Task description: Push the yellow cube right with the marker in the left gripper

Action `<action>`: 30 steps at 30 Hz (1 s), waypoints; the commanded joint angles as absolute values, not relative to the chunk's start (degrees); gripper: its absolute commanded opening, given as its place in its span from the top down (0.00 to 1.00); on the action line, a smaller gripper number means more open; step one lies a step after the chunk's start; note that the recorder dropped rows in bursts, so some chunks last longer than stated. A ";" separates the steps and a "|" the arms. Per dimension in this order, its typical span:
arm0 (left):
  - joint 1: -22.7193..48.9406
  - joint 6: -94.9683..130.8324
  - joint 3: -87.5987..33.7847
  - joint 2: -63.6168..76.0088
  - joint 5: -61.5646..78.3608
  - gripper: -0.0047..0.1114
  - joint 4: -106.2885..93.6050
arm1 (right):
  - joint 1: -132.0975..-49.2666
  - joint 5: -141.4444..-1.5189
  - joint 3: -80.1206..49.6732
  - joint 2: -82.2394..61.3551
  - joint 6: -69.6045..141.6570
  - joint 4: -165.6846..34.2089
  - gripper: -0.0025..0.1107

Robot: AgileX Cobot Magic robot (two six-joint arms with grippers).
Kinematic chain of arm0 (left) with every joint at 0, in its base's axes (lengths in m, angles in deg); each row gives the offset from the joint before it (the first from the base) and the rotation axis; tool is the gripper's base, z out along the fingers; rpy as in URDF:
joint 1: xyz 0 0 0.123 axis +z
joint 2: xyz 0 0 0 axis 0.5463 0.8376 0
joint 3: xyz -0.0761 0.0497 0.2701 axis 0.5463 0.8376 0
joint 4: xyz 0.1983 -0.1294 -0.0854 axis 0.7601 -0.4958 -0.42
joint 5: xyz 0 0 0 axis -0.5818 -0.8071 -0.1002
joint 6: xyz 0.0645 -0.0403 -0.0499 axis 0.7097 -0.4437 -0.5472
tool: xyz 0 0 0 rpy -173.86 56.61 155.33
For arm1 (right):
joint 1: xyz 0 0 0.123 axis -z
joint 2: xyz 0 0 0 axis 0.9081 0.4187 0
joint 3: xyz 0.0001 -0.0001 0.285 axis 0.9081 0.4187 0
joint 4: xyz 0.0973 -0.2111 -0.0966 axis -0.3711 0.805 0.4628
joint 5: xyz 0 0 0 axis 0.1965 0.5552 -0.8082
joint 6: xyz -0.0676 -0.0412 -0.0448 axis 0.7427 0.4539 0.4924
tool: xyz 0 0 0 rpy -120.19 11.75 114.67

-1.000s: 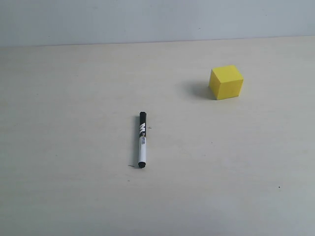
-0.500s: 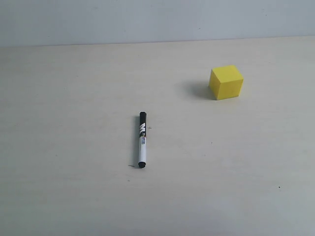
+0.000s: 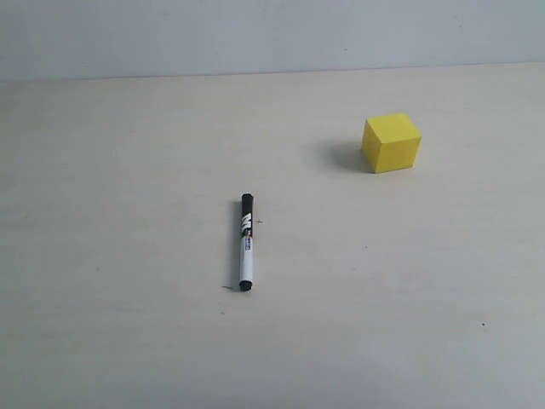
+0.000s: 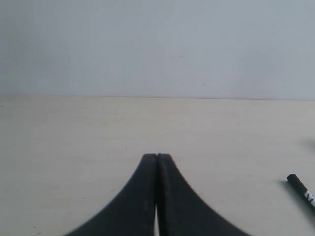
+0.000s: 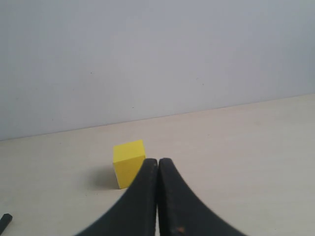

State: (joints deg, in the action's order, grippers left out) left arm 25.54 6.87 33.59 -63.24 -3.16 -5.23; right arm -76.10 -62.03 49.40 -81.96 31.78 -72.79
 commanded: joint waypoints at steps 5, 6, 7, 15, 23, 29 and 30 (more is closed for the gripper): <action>29.11 6.23 33.78 -63.62 -3.34 0.96 -4.95 | -75.89 -62.59 49.67 -82.24 32.26 -72.84 0.98; 29.11 6.23 33.78 -63.62 -3.34 0.96 -4.95 | -75.89 -62.59 49.67 -82.24 32.26 -72.84 0.98; 29.11 6.23 33.78 -63.62 -3.34 0.96 -4.95 | -75.89 -62.59 49.67 -82.24 32.26 -72.84 0.98; 29.11 6.23 33.78 -63.62 -3.34 0.96 -4.95 | -75.89 -62.59 49.67 -82.24 32.26 -72.84 0.98; 29.11 6.23 33.78 -63.62 -3.34 0.96 -4.95 | -75.89 -62.59 49.67 -82.24 32.26 -72.84 0.98; 29.11 6.23 33.78 -63.62 -3.34 0.96 -4.95 | -75.89 -62.59 49.67 -82.24 32.26 -72.84 0.98; 29.11 6.23 33.78 -63.62 -3.34 0.96 -4.95 | -75.89 -62.59 49.67 -82.24 32.26 -72.84 0.98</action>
State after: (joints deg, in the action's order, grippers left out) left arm 28.87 6.87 33.59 -63.24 -3.62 -5.23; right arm -76.10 -62.03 49.40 -81.96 31.78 -72.79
